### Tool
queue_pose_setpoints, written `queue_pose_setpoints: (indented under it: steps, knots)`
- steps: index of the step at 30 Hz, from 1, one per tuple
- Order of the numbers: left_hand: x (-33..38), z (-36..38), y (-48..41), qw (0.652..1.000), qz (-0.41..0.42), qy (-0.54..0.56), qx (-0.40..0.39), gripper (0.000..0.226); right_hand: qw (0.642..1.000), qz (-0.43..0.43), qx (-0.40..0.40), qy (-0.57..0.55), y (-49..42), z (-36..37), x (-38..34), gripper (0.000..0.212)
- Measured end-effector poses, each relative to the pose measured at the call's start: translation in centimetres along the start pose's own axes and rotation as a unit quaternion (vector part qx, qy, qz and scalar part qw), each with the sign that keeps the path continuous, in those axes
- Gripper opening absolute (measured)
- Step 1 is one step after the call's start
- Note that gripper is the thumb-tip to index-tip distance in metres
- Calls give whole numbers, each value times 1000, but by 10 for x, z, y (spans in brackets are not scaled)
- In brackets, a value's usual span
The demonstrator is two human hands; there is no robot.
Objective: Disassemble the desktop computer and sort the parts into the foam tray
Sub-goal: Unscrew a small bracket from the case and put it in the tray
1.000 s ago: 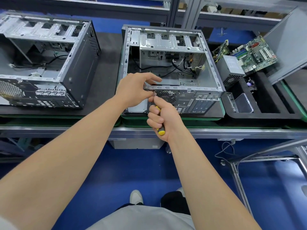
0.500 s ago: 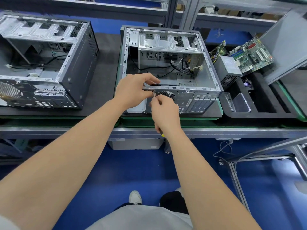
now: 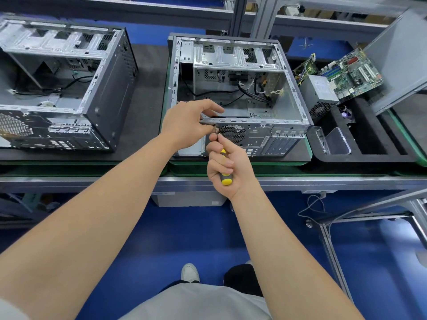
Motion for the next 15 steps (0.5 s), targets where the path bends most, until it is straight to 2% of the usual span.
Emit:
queue_pose_setpoints:
  steps: [2,3,4,5,6,7,10,11,12,13,14,15]
  knots:
    - [0,-1,0,1000,4,-4,-3,39,998,-15,36,48,-1,2,-3,28]
    - [0,-1,0,1000,6,-3,-4,41,992,-28,63,106,-1,1,-6,27]
    - [0,0,0,1000,6,-2,-5,42,976,-45,98,187,1,1,-9,26]
    - [0,0,0,1000,6,-1,-6,43,946,-67,141,285,2,1,-12,27]
    - [1,0,0,1000,5,-2,-7,43,895,-94,189,393,3,2,-15,27]
    - [1,1,0,1000,5,-3,-8,43,824,-125,233,500,5,5,-18,27]
    - [1,0,0,1000,8,-2,-16,41,549,-197,318,747,6,15,-19,24]
    - [1,0,0,1000,7,1,-19,42,477,-202,334,788,5,16,-17,18]
    - [1,-1,0,1000,4,6,-22,42,432,-204,346,807,4,15,-14,11]
    - [1,-1,0,1000,-1,13,-23,40,412,-207,354,814,3,14,-12,10]
    - [2,-1,0,1000,-3,17,-21,36,411,-213,359,811,1,12,-12,11]
    - [3,0,0,1000,-3,17,-17,31,424,-222,359,801,1,10,-12,12]
Point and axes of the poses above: each hand's wrist, its own y-axis away from the middle knuckle, its own z-axis out of the palm, x = y × z, the point moved 3 cm from there along -y, towards the middle knuckle, and after that the axes turned 9 degrees about y, right-handed, at the moved point
